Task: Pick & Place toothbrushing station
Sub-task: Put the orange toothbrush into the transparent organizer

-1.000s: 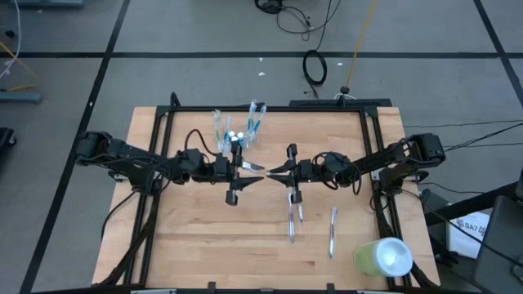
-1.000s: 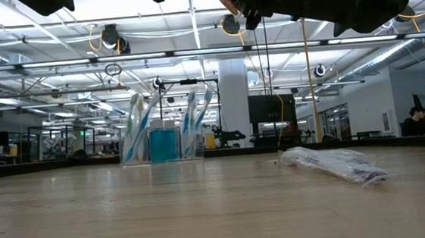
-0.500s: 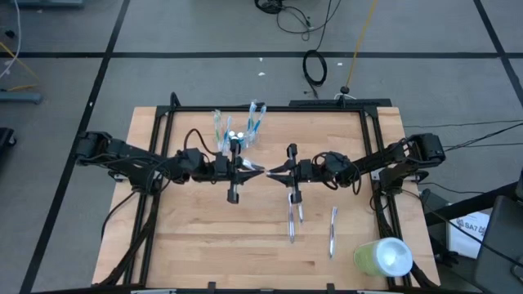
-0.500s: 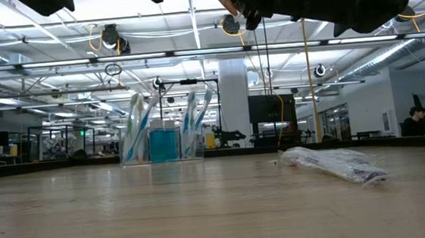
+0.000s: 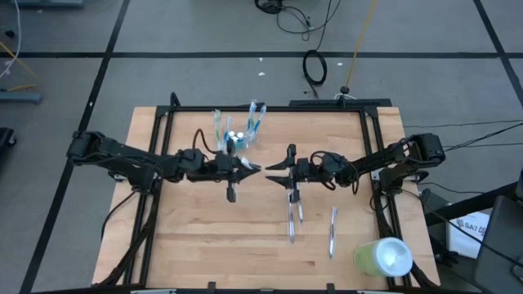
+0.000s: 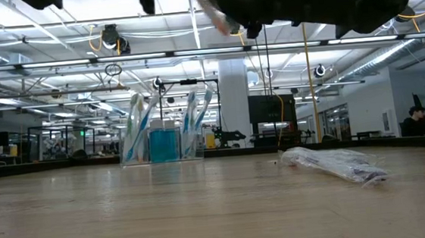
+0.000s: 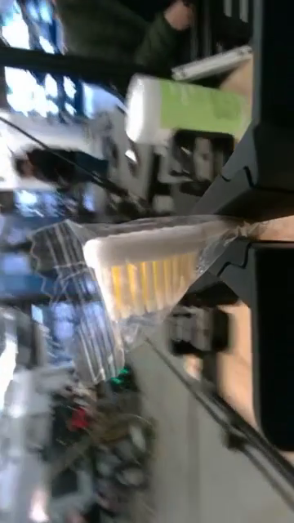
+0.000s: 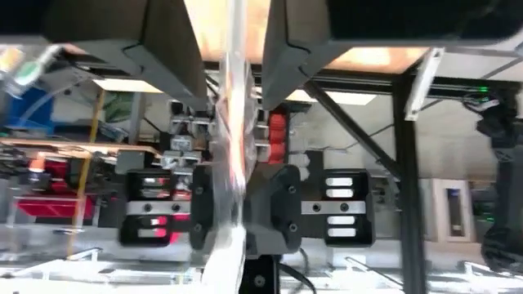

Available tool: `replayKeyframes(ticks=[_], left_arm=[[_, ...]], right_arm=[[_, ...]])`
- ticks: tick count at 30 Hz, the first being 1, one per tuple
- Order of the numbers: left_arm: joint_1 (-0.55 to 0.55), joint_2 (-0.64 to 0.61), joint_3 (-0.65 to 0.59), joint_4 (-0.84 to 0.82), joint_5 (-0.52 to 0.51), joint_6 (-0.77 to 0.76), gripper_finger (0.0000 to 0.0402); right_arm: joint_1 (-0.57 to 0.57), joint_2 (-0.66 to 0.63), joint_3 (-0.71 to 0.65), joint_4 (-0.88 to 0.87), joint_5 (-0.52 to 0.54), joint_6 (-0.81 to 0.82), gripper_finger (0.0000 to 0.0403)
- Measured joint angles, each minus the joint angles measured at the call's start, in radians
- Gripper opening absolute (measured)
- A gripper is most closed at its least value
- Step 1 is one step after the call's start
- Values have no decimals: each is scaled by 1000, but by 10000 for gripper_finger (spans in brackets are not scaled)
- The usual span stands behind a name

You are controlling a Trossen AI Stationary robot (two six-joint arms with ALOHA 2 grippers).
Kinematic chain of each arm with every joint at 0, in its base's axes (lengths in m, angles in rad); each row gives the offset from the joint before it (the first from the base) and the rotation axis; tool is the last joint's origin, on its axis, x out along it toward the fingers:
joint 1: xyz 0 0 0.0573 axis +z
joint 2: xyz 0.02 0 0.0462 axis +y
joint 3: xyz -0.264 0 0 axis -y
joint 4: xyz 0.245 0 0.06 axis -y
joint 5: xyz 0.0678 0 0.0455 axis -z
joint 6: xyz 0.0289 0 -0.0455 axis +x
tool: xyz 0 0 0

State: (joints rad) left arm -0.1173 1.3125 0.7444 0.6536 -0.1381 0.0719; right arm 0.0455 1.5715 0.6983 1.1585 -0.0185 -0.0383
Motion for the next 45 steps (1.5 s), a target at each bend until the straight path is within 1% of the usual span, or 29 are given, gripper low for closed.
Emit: replayKeyframes(ticks=[3,6,8,12,14,15,18,21,23,26,29,31,35,37,42,45], left_arm=[[0,-73,0,-156,-95,-65,26],[0,-149,0,-336,-238,-100,30],[0,-194,0,-454,-337,-126,26],[19,-273,0,-633,-548,-230,10],[45,-311,0,-728,-618,-286,13],[64,-324,0,-765,-637,-324,18],[130,-346,0,-895,-637,-396,25],[198,-345,0,-965,-616,-433,16],[235,-336,-7,-952,-602,-421,9],[280,-315,-23,-907,-592,-377,12],[320,-287,-25,-887,-553,-389,24],[338,-264,-26,-889,-522,-397,24],[353,-200,-26,-862,-516,-397,9],[357,-171,-26,-845,-517,-400,9],[367,-103,-26,-832,-513,-457,30],[367,-66,-26,-844,-513,-502,33]], right_arm=[[2,0,0,-15,78,-3,132],[0,0,0,-66,187,0,142],[-4,0,0,-104,221,-5,145],[-15,0,0,-150,228,-1,145],[-20,0,0,-149,227,0,144],[-21,0,0,-148,227,0,143],[-20,0,0,-149,227,0,143],[-20,0,0,-147,227,0,145],[-20,0,0,-147,227,0,145],[-20,0,0,-144,227,0,145],[-20,0,0,-143,227,0,144],[-20,0,0,-143,227,0,145],[-20,0,0,-142,227,0,145],[-20,0,0,-142,227,1,144],[-20,0,0,-142,227,0,146],[-20,0,0,-143,227,1,145]])
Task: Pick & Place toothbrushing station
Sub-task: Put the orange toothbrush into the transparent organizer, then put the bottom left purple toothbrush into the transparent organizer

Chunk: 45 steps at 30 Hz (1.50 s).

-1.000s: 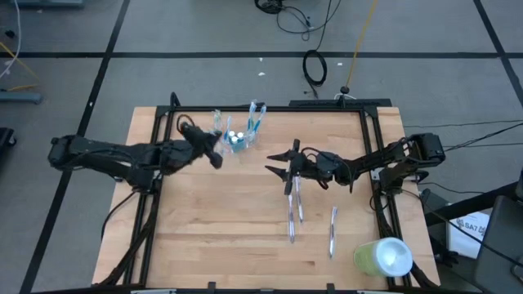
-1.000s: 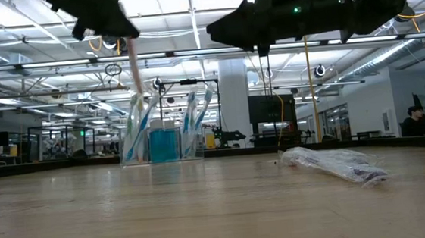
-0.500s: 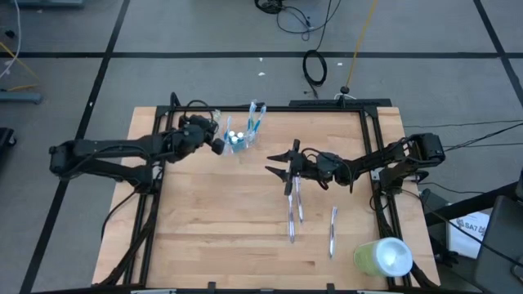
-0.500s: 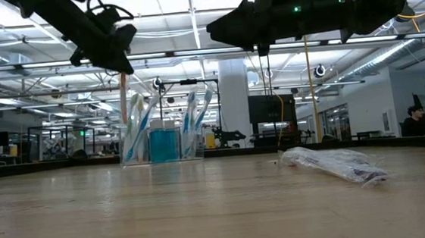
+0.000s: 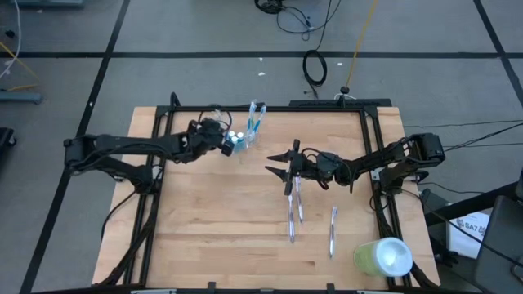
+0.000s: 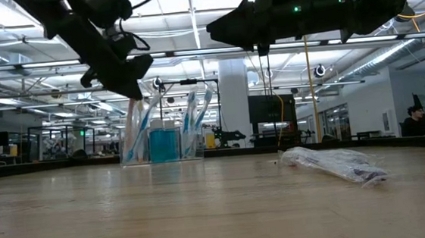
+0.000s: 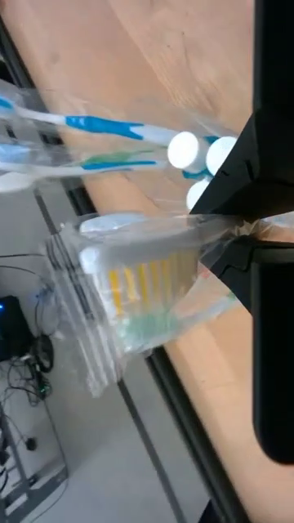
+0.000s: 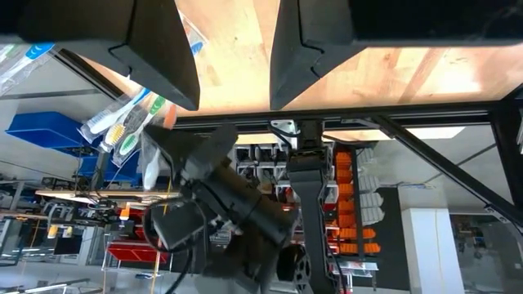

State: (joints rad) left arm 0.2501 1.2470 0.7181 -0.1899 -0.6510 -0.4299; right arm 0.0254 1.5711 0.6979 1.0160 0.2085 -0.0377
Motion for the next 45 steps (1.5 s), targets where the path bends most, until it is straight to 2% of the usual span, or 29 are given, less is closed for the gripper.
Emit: replayKeyframes(ticks=[6,9,25,31,40,45], left_arm=[[17,61,0,10,39,-52,13],[39,82,0,4,66,-76,16],[64,93,0,-2,154,13,146],[64,93,0,-32,81,16,190],[64,92,73,-213,48,6,202],[54,92,140,-276,130,9,202]], right_arm=[[0,0,0,0,0,0,146],[0,0,0,0,0,0,145],[0,0,0,4,0,0,145],[0,0,0,3,0,0,144],[0,0,0,3,0,0,145],[0,0,0,3,0,0,146]])
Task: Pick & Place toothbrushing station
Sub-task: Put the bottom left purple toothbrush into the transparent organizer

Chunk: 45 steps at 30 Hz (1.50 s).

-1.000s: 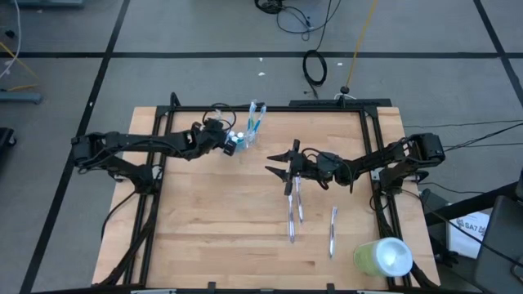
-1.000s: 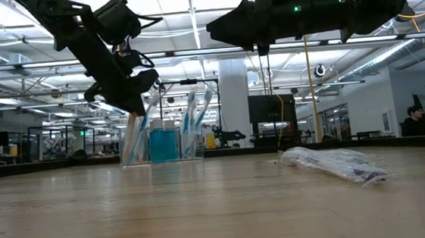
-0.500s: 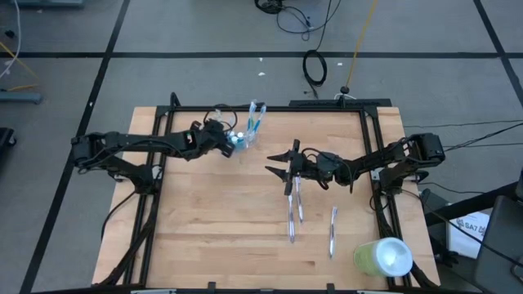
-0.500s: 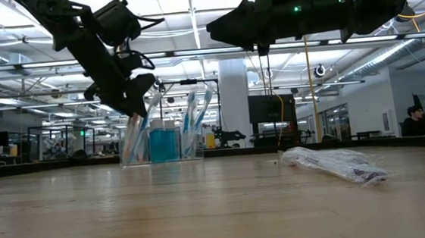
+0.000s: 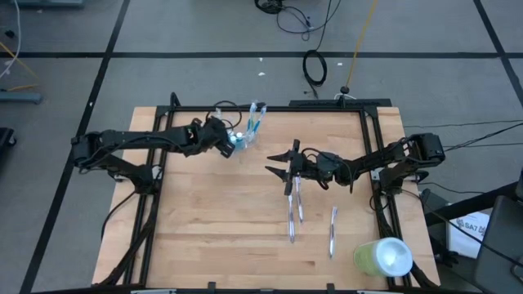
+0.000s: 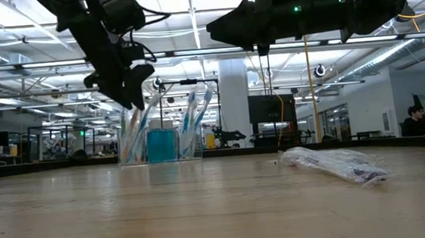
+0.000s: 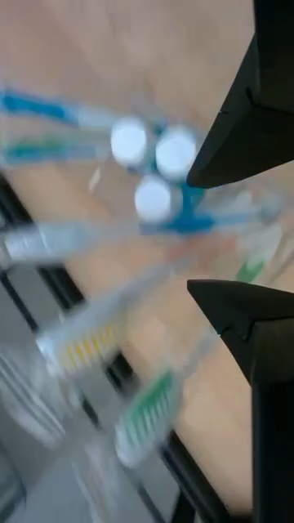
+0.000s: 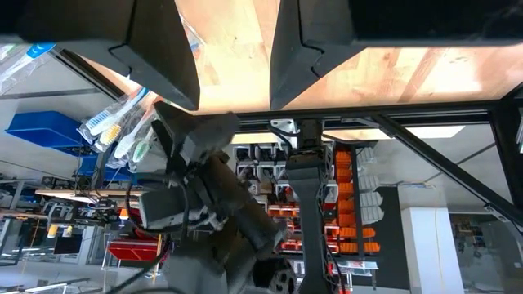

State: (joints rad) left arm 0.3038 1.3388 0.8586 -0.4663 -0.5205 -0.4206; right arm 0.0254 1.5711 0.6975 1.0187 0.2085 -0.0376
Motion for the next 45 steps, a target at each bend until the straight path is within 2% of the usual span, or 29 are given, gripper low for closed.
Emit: replayKeyframes(ticks=[5,8,11,14,19,24,28,33,36,41,45], left_arm=[[-34,-8,48,-75,33,-13,202],[-74,-75,82,-182,74,-54,202],[-139,-149,87,-210,86,-84,202],[-220,-232,87,-208,31,-101,202],[-342,-318,83,-213,-101,-94,202],[-413,-328,82,-233,-109,-80,202],[-445,-328,82,-219,-109,-79,202],[-454,-339,82,-211,-109,-75,202],[-456,-339,82,-211,-109,-68,202],[-456,-339,82,-213,-107,-33,202],[-456,-339,82,-218,-107,-32,202]], right_arm=[[0,0,0,0,0,0,146],[0,0,0,0,0,14,143],[-12,0,0,-5,-2,104,138],[-24,-1,0,-49,-5,135,135],[-25,-1,1,-94,-117,115,146],[18,-1,84,-119,-133,131,170],[86,-1,204,-338,-122,129,183],[161,-1,353,-713,58,195,181],[198,-1,401,-909,130,304,175],[247,1,400,-1202,132,569,170],[265,25,392,-1349,131,779,169]])
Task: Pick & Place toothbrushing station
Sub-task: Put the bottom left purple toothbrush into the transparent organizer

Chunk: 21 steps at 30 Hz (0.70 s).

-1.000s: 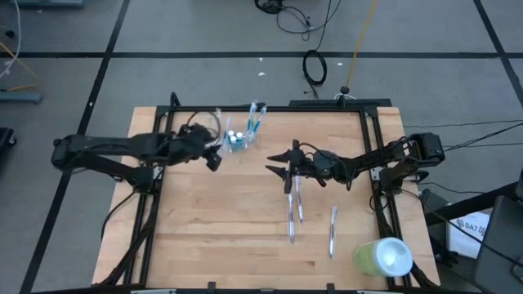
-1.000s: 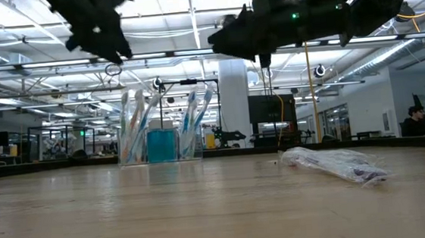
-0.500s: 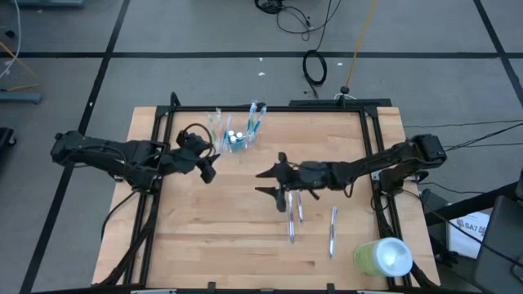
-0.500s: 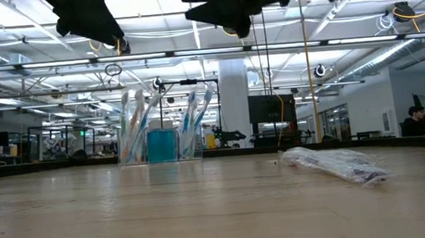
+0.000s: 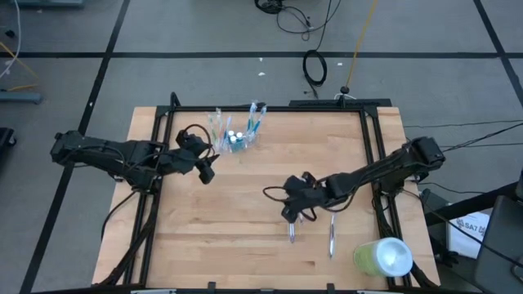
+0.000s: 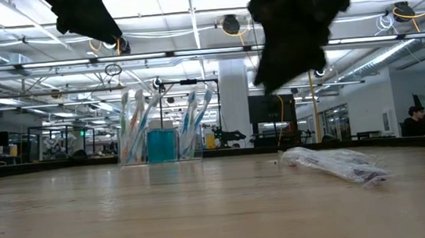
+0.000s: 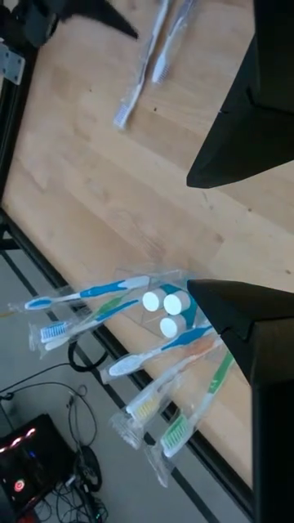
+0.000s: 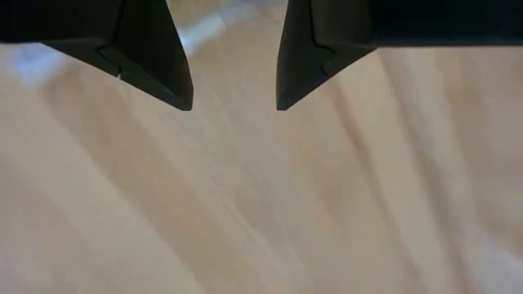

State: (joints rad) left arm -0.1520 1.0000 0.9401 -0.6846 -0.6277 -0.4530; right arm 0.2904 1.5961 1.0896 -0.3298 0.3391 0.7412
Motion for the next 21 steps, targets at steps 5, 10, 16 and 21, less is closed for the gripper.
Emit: replayKeyframes(ticks=[5,10,16,21], left_arm=[[0,0,0,0,0,0,202],[0,0,0,-1,0,0,202],[0,0,0,-1,0,0,202],[0,0,0,-1,0,2,202]], right_arm=[[-3,53,-47,-7,-66,197,169],[-11,89,-76,-13,-134,267,169],[-9,88,-78,-12,-132,273,169],[-9,98,-78,-8,-131,286,169]])
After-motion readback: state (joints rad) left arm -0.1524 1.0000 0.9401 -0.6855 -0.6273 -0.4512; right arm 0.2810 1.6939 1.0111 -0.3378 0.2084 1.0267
